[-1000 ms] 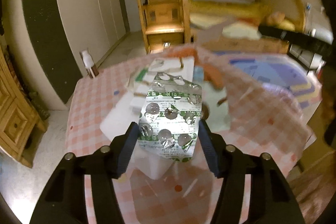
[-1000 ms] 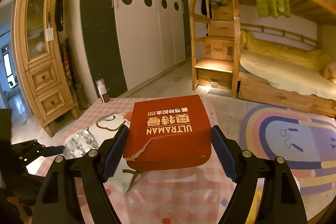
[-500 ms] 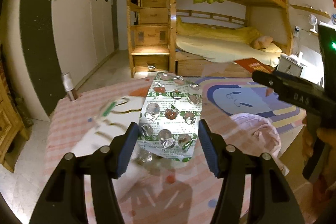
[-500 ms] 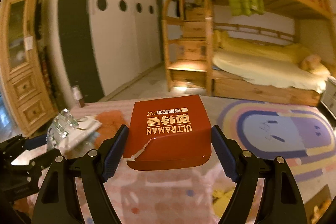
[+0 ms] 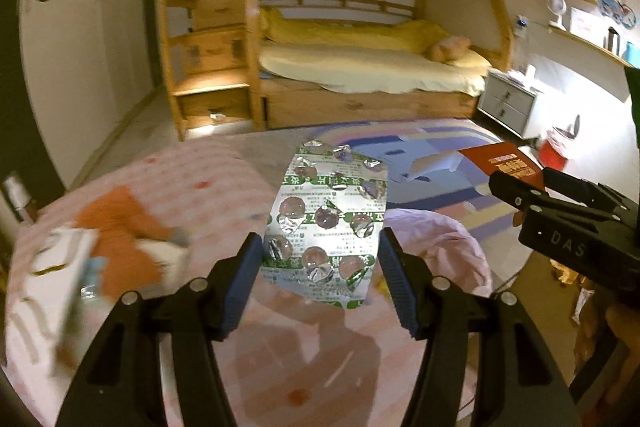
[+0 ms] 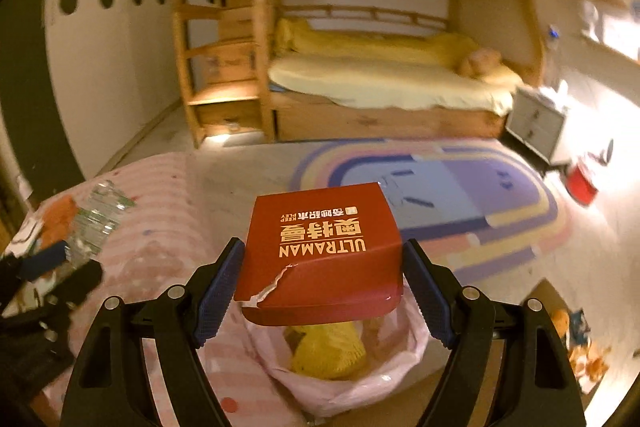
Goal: Collect trash
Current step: 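Carry the red box and blister pack to the bin and release both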
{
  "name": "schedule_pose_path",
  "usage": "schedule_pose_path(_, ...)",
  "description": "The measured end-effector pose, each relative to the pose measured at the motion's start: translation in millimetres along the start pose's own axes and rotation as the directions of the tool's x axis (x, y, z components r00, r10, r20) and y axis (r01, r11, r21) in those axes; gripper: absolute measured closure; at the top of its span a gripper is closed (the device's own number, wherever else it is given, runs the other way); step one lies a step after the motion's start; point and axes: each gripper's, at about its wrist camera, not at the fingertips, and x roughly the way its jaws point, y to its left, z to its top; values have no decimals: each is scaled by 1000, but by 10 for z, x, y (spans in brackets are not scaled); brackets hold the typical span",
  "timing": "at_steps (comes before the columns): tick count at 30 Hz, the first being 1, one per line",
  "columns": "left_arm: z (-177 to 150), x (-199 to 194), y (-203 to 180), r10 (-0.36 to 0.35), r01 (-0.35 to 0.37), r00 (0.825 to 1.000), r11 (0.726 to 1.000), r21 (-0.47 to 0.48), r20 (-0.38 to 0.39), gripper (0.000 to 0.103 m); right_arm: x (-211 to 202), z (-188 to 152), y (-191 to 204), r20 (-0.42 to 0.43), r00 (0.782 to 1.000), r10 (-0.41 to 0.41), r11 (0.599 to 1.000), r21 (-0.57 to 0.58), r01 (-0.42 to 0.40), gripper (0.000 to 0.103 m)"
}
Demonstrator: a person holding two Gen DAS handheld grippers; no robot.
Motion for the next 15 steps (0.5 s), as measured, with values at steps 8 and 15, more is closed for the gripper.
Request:
schedule_pose_path(8, 62, 519, -470, -75, 79, 994, 996, 48, -77, 44, 250, -19, -311, -76, 997, -17, 994, 105, 24, 24)
schedule_pose_path(15, 83, 797, -610, -102, 110, 984, 993, 44, -144, 32, 446, -2, -477, -117, 993, 17, 983, 184, 5, 22)
